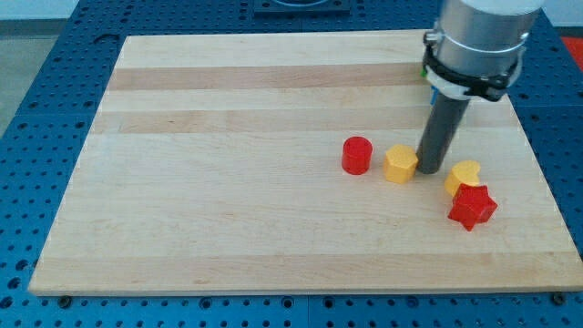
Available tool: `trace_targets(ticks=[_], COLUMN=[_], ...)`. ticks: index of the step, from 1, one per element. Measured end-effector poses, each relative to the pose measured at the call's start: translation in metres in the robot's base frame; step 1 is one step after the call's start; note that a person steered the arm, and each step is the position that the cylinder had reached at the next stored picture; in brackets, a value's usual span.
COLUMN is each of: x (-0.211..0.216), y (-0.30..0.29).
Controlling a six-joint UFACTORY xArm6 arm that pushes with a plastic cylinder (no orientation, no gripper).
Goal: Move the yellow heart to the center of the board
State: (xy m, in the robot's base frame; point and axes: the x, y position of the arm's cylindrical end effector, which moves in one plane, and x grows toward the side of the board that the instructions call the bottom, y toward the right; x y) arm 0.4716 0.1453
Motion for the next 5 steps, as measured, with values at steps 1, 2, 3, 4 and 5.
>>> trace_targets(ticks=[1,2,3,4,5], x=[0.000,0.001,0.001,0.000,-0.013], y=[-0.008,-0.019,-0.024,-0.016,0.058])
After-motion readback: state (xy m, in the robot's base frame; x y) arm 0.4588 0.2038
